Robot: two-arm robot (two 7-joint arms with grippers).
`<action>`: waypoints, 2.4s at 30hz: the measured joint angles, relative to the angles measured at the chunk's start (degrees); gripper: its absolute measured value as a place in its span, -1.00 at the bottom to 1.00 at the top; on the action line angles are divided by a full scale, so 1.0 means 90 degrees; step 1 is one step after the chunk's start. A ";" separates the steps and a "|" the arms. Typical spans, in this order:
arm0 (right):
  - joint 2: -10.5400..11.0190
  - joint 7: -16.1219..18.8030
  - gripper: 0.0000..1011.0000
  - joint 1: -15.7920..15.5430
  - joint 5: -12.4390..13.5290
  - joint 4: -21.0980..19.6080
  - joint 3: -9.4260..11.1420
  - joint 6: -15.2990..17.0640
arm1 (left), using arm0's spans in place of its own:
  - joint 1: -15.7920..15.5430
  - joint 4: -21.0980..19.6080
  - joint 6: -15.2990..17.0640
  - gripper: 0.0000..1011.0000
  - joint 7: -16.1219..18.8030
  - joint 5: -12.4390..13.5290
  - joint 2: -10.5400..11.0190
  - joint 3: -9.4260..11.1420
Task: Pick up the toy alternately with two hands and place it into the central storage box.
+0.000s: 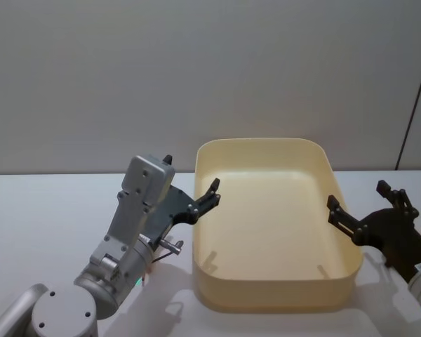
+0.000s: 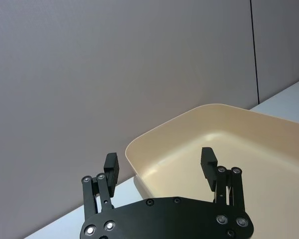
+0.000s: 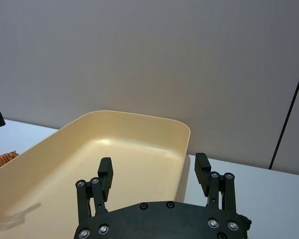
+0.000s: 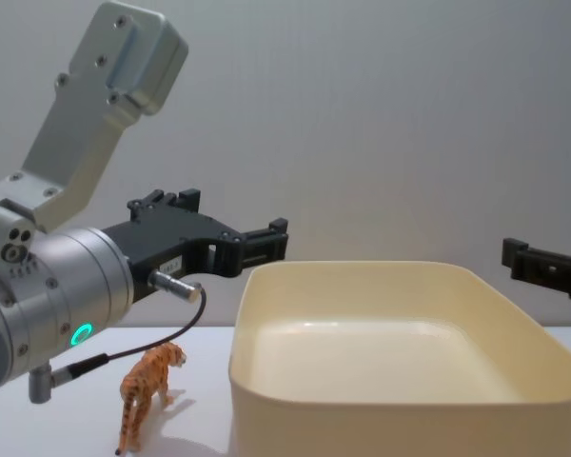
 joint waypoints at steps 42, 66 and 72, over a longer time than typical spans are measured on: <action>0.0508 0.0084 0.98 -0.0245 0.0442 -0.0038 0.0426 -0.0109 | 0.0000 0.0000 0.0000 0.98 0.0000 0.0000 0.0000 0.0000; 0.1615 -0.0239 0.98 -0.1788 0.1371 -0.0623 0.1535 0.0013 | 0.0000 0.0000 0.0000 0.98 0.0000 0.0000 0.0000 0.0000; 0.1632 -0.0318 0.98 -0.1844 0.1406 -0.0516 0.1586 0.0130 | 0.0000 0.0000 0.0000 0.98 0.0000 0.0000 0.0000 0.0000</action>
